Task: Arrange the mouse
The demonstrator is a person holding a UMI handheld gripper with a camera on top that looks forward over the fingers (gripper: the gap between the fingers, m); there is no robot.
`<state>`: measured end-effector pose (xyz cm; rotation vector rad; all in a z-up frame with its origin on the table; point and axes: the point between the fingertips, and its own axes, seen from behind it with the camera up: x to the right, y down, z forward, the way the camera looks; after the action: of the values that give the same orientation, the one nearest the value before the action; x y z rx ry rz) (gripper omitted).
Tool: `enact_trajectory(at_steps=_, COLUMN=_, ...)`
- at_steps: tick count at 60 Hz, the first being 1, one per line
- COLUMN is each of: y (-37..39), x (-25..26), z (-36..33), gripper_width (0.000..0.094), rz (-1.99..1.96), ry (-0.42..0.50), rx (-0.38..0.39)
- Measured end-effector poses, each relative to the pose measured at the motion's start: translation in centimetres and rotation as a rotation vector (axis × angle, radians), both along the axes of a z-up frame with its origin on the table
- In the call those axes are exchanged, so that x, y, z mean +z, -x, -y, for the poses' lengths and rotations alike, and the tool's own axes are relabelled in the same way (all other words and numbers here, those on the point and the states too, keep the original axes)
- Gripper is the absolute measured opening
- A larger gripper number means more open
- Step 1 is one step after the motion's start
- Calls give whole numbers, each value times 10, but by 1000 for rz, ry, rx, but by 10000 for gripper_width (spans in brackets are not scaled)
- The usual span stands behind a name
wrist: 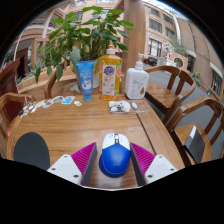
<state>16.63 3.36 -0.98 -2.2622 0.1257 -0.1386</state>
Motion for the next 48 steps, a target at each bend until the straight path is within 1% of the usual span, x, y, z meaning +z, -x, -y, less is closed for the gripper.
enact_trajectory(at_steps=2, y=-5, x=-1, z=1, gripper_width=584, rz=36, ry=11, rx=-5)
enact_trajectory(at_steps=4, y=-6, x=0, z=-2, gripper_width=518, rz=57, ry=2, rx=-8)
enact_trajectory(at_steps=5, y=-5, x=0, z=-2, gripper_width=506, rz=57, ry=3, rx=-7)
enact_trajectory(at_steps=9, y=-5, x=0, z=-2, gripper_width=487, rz=52, ry=-2, rx=-21)
enact_trajectory(at_steps=18, y=-5, x=2, z=-3, gripper_width=375, rz=19, ry=-6, rx=-30)
enact_trajectory(at_steps=22, y=-7, x=3, z=-1, gripper_width=374, rz=11, ry=-6, rx=-40)
enact_trajectory(at_steps=25, y=-12, x=15, z=-1, gripper_width=376, rz=22, ry=-33, rx=-59)
enact_trajectory(at_steps=27, y=-13, x=29, z=-2, gripper_width=375, rz=31, ry=-57, rx=-63)
enact_trajectory(at_steps=30, y=-11, x=60, z=-4, gripper_width=376, rz=16, ry=-117, rx=-80)
enact_trajectory(at_steps=35, y=5, x=127, z=-6, gripper_width=375, rz=-11, ry=-229, rx=-73)
enact_trajectory(at_steps=39, y=27, x=184, z=-6, gripper_width=375, rz=-19, ry=-328, rx=-43)
enact_trajectory(at_steps=42, y=52, x=215, z=-3, gripper_width=374, rz=-25, ry=-386, rx=-11)
enact_trajectory(at_steps=46, y=93, x=238, z=5, gripper_width=372, rz=-45, ry=-426, rx=44)
enact_trajectory(at_steps=48, y=110, x=241, z=5, gripper_width=373, rz=-52, ry=-420, rx=77)
